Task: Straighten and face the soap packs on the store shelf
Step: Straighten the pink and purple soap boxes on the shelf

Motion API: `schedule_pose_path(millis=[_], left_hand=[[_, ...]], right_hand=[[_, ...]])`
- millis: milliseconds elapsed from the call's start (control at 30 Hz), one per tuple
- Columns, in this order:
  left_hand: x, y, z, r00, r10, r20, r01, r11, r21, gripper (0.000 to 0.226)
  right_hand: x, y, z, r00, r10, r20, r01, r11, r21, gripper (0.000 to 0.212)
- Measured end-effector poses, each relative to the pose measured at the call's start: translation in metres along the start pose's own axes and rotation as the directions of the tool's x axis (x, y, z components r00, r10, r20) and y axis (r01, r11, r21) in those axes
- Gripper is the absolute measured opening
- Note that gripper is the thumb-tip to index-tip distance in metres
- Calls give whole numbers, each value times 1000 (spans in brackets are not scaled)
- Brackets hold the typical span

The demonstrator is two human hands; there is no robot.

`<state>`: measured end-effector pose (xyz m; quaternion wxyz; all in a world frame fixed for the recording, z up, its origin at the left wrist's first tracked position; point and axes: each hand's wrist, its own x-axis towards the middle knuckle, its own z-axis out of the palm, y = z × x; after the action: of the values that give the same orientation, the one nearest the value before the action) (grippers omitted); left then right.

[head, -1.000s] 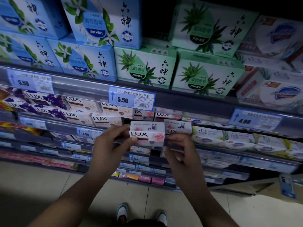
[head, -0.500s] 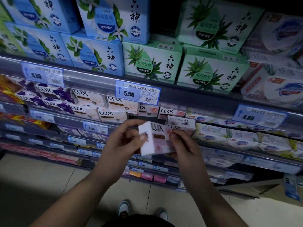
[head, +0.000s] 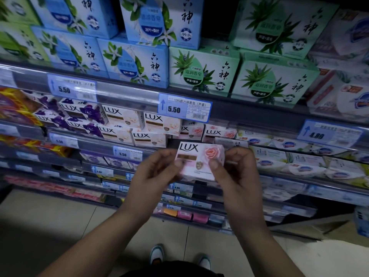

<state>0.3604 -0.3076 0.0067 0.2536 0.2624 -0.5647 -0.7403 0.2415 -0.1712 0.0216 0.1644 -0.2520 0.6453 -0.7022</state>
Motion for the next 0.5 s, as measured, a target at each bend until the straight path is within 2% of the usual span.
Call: schedule_pose_path(millis=[167,233,300,367,500], left_hand=[[-1,5,-9,999,-31,-44,31,1000,-4,35],[0,8,-14,999,-21,-34,21,1000,12,39],[1,10,-19,1000,4,-19,-3,1000,12,30],[1,10,-24,1000,12,-15,-11,1000,24,23],[0,9,-31,1000,6,-3,-6,999,52,29]], right_hand=[[-5,-2,12,997,11,83,-11,1000,-3,46],[-6,-1,16,997,29,69,-30,1000,9,40],[-7,1,20,995,96,33,-97,994,46,37],[-9,2,23,991,133,26,-133,991,0,37],[-15,1,27,983,181,14,-180,981,-78,40]])
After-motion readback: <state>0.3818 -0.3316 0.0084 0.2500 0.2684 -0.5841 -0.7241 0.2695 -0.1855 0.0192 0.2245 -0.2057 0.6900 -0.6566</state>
